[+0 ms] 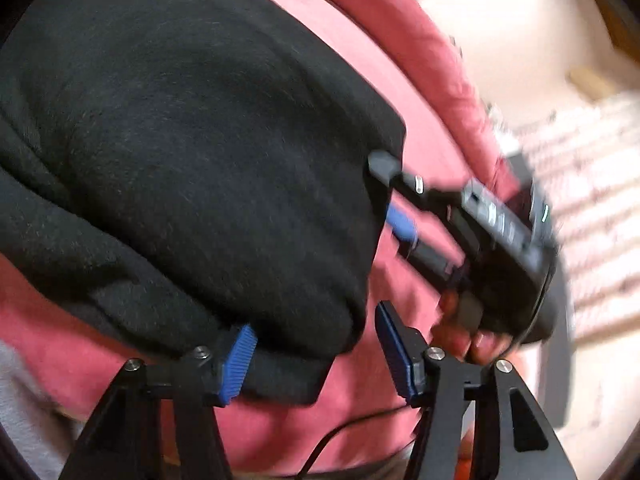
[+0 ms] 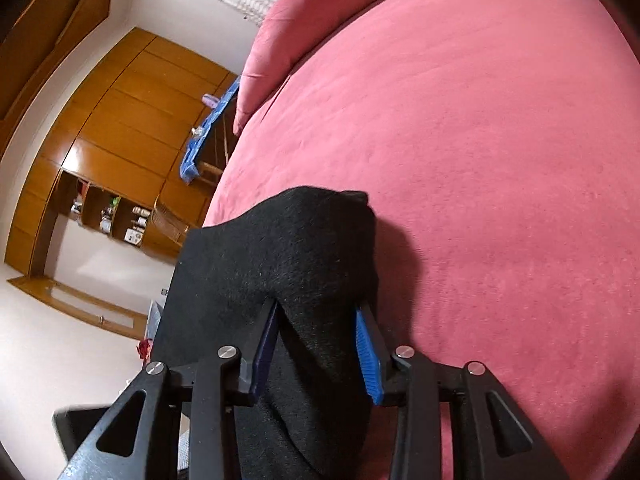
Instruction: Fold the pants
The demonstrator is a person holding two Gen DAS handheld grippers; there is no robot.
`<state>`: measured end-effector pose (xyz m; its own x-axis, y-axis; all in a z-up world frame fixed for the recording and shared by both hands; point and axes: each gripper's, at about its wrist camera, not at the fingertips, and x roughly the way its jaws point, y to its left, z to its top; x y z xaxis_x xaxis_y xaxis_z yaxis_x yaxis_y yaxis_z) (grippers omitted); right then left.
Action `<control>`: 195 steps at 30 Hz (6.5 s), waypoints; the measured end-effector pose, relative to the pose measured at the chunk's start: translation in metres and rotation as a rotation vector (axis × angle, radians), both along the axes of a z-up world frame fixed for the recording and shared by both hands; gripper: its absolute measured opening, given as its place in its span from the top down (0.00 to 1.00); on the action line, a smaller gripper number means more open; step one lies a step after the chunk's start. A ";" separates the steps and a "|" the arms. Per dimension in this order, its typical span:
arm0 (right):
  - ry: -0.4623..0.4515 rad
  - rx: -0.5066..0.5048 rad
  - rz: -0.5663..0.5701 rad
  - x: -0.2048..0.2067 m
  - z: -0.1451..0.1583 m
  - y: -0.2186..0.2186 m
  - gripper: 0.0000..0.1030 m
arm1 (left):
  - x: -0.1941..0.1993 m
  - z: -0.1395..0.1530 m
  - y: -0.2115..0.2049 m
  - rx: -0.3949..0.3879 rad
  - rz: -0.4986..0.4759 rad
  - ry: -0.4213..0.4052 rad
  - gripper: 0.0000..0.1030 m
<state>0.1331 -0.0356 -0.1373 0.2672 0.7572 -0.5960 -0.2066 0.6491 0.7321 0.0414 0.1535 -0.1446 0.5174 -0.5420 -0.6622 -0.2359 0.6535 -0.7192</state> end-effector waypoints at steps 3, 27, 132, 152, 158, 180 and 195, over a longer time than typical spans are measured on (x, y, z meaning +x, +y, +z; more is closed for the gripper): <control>0.026 0.013 0.018 0.003 -0.005 -0.004 0.67 | -0.002 -0.003 -0.004 0.111 0.000 -0.053 0.71; 0.059 0.024 -0.087 -0.015 0.001 -0.022 0.68 | -0.074 0.017 0.023 0.029 -0.102 -0.091 1.00; -0.350 -0.571 -0.186 -0.188 0.084 0.079 0.15 | -0.088 0.099 0.082 0.901 0.023 -0.182 0.00; -0.347 -0.577 -0.189 -0.189 0.082 0.080 0.15 | -0.086 0.094 0.087 0.886 0.022 -0.164 0.00; -0.344 -0.575 -0.190 -0.189 0.081 0.082 0.15 | -0.085 0.093 0.087 0.886 0.025 -0.157 0.00; -0.338 -0.568 -0.201 -0.191 0.080 0.084 0.15 | -0.087 0.090 0.083 0.882 0.025 -0.135 0.00; -0.331 -0.565 -0.193 -0.192 0.079 0.088 0.15 | -0.088 0.091 0.083 0.882 0.023 -0.147 0.00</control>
